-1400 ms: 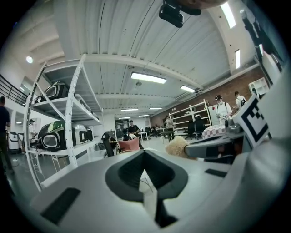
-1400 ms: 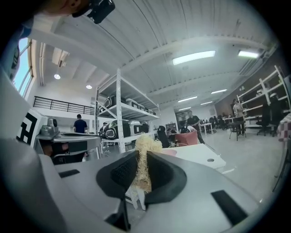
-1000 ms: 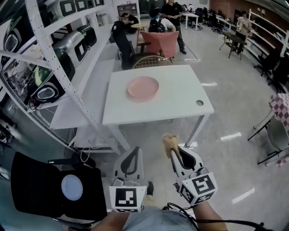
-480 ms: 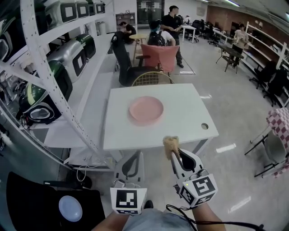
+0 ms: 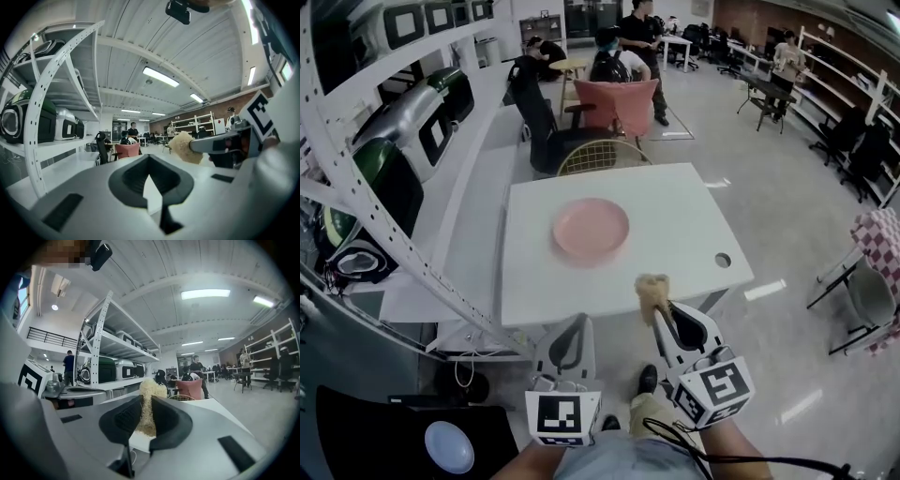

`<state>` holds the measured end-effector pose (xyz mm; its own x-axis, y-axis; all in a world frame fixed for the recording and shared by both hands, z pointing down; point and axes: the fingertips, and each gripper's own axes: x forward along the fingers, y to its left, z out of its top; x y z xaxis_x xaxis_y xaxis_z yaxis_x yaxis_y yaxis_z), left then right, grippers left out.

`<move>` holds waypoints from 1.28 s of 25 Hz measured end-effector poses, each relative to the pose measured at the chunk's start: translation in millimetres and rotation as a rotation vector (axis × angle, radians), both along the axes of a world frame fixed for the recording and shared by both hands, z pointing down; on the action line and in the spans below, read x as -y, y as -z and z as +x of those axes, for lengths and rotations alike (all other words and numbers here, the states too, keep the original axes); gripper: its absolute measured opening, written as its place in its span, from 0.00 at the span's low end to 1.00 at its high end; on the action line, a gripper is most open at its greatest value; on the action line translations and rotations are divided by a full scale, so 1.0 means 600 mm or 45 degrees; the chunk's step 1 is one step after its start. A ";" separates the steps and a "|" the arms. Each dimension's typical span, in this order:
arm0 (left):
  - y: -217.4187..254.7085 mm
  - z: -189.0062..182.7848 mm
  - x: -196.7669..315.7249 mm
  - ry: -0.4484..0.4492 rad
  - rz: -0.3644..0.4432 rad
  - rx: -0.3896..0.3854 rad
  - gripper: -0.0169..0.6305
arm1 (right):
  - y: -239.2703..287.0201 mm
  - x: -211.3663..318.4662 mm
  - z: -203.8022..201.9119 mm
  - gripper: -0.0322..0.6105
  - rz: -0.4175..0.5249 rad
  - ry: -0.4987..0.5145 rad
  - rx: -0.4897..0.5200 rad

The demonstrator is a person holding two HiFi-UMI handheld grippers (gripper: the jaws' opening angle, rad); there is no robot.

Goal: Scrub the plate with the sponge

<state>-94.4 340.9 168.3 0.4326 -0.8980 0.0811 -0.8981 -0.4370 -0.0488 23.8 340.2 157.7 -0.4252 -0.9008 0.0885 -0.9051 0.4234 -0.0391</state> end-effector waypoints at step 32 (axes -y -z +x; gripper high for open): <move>0.013 0.084 0.507 0.384 0.004 0.206 0.04 | -0.017 0.576 0.114 0.15 -0.024 0.332 0.115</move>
